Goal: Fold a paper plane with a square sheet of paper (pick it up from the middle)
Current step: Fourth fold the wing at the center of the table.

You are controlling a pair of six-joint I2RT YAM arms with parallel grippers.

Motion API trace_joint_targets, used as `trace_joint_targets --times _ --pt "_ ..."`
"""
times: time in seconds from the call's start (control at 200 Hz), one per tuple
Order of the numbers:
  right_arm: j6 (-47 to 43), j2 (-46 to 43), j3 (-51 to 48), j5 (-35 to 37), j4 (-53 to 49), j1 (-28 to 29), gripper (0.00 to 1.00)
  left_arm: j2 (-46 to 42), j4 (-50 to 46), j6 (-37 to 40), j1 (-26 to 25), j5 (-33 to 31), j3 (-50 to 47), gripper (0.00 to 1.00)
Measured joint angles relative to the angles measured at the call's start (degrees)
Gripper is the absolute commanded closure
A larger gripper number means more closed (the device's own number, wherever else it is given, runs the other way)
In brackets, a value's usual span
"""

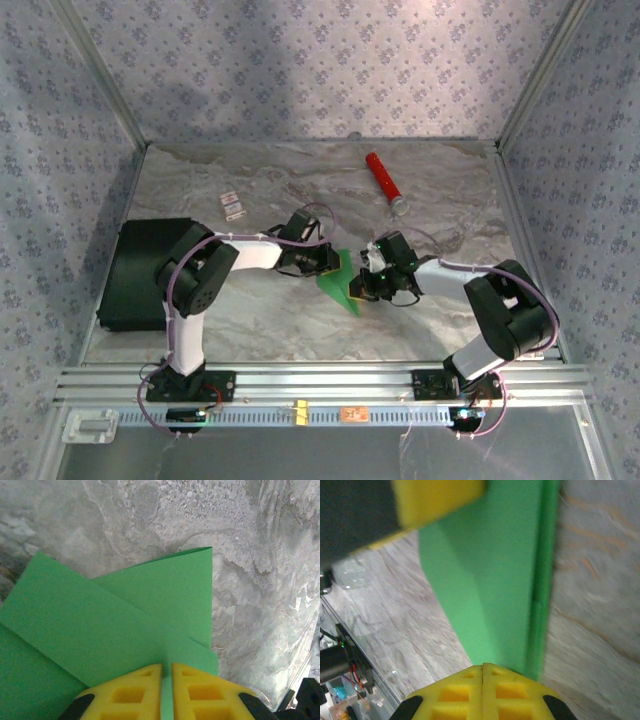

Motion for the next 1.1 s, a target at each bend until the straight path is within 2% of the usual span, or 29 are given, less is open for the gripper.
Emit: trace_joint_targets --times 0.19,0.375,0.55,1.099 --pt "2.08 3.98 4.74 1.49 0.92 1.73 0.98 0.0 1.14 0.0 0.11 0.63 -0.61 0.87" --pt "2.47 7.65 4.61 2.95 0.92 2.97 0.98 0.0 2.1 -0.11 0.5 1.09 -1.09 0.87" --pt "2.49 5.75 1.44 2.93 4.42 2.99 0.98 0.0 3.02 -0.2 0.83 1.92 -1.66 0.87" --pt "2.47 -1.97 -6.95 2.47 5.35 2.93 0.96 0.0 3.56 -0.22 1.14 2.78 -1.99 0.88"
